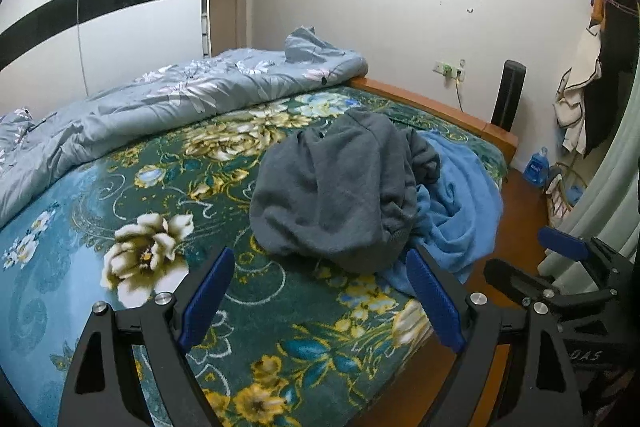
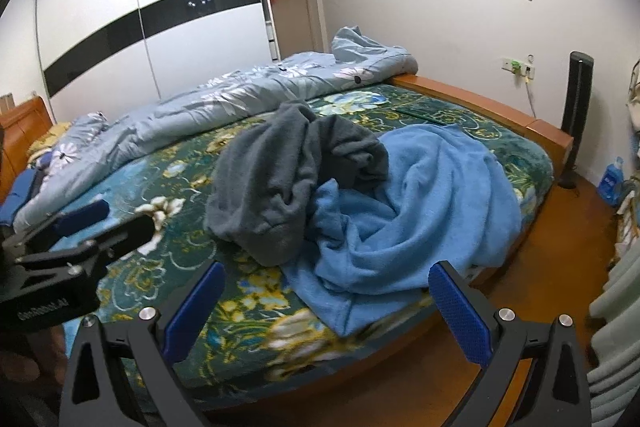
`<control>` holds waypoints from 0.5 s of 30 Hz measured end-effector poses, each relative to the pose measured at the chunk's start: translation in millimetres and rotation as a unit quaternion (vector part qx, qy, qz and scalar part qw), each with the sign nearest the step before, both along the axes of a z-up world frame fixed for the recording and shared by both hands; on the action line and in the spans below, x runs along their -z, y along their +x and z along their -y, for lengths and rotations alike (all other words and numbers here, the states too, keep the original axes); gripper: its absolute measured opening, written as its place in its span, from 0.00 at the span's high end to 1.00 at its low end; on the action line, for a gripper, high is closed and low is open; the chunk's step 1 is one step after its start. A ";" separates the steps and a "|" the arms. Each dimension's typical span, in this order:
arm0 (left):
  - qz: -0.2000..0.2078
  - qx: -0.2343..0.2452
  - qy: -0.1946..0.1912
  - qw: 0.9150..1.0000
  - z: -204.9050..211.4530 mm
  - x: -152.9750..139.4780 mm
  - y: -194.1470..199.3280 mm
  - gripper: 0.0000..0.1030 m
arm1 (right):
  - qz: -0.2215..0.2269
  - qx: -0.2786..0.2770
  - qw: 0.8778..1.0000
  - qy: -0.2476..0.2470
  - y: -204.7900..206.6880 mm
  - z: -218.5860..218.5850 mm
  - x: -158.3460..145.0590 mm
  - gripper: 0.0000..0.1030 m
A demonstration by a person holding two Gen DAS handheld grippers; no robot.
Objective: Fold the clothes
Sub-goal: 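Move both grippers toward the dark grey sweatshirt on the bed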
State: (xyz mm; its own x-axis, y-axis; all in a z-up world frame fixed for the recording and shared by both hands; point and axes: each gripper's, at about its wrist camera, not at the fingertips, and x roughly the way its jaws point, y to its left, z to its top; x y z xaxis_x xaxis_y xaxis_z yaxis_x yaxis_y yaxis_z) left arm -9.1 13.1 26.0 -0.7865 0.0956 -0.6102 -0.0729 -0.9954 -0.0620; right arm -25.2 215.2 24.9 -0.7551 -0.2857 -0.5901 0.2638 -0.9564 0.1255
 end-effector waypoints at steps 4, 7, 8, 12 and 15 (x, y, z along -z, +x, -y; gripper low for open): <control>0.001 -0.009 -0.013 1.000 0.5 -2.2 0.7 0.14 | -0.016 0.002 1.000 -0.011 1.1 -2.6 -5.9 0.00; 0.002 -0.021 -0.021 1.000 3.0 -3.4 0.4 0.14 | -0.027 0.007 0.999 -0.026 0.7 -7.5 -9.0 0.00; 0.002 -0.027 -0.024 0.999 4.7 -4.1 0.4 0.14 | -0.028 0.009 0.999 -0.035 0.4 -9.4 -9.6 0.00; 0.010 -0.027 -0.026 0.999 7.7 -4.0 -2.1 0.14 | -0.021 0.009 0.999 -0.040 -3.3 -11.1 -11.2 0.00; 0.012 -0.027 -0.030 0.999 7.4 -3.1 -2.9 0.14 | -0.015 -0.005 1.000 -0.015 -4.6 -3.8 -11.2 0.00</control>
State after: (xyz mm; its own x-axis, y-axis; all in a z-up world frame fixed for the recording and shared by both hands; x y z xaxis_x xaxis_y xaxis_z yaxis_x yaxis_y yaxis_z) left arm -12.0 5.7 29.1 -0.7751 0.0156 -0.6316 -0.0175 -0.9998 -0.0033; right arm -29.8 219.0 36.1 -0.7695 -0.3114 -0.5576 0.2779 -0.9493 0.1467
